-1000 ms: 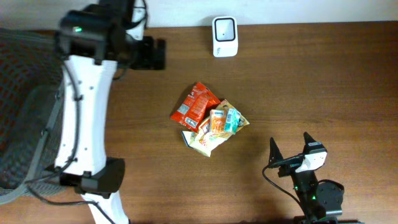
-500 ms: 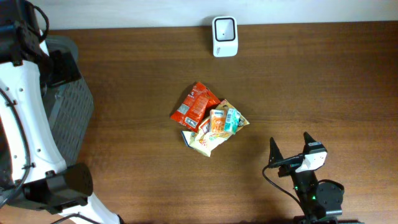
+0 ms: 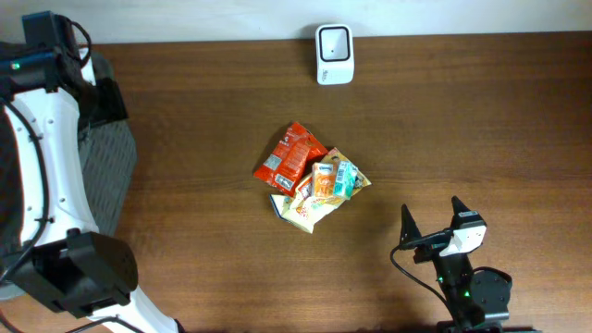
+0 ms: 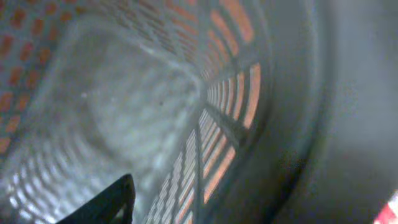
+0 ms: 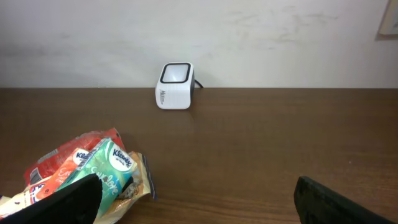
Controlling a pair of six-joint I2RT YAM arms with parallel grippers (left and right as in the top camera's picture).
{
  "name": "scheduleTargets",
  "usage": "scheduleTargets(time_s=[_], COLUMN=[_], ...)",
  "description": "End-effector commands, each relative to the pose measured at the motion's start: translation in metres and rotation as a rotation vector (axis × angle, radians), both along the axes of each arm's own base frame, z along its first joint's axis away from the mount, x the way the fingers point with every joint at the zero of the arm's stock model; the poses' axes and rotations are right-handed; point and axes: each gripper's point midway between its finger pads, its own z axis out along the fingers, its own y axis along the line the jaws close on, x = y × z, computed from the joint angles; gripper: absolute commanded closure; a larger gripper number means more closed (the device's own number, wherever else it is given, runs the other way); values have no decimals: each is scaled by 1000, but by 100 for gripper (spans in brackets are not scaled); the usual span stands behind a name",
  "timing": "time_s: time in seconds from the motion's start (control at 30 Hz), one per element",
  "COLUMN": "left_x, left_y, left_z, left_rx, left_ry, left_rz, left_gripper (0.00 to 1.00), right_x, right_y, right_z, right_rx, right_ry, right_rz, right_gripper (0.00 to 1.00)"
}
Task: Scan the item barcode
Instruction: 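Move the left gripper from the basket over the pile of items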
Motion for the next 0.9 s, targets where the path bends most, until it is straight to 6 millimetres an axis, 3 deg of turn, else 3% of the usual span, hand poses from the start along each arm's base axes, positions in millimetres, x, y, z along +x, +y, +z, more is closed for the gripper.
scheduleTargets(time_s=[0.0,0.23,0.37,0.43,0.5,0.6,0.67,0.73,0.87], left_x=[5,36,48,52,49,23,-16,-54,-112], left_y=[20,27,30,21,12,3,-9,-29,-74], left_z=[10,29,40,58,93,155,191,203,199], left_rx=[91,124,131,95,71,59,53,5,-153], left_ry=[-36,-188,-254,-303,-384,-499,-540,-530,-455], left_rz=[39,44,51,24,-1,28,31,-2,-96], left_gripper=[39,38,31,28,28,18,2,1,1], right_x=[0,0,0,0,0,0,0,0,0], right_y=[2,2,2,2,2,2,2,2,2], right_z=[-3,-3,-3,-3,-3,-3,-3,-3,-3], right_rx=[-7,-7,-7,-7,-6,-7,-7,-7,-6], right_ry=[4,4,4,4,4,4,4,4,4], right_rz=[9,9,9,9,10,9,9,9,9], right_gripper=[2,2,2,2,2,2,2,2,2])
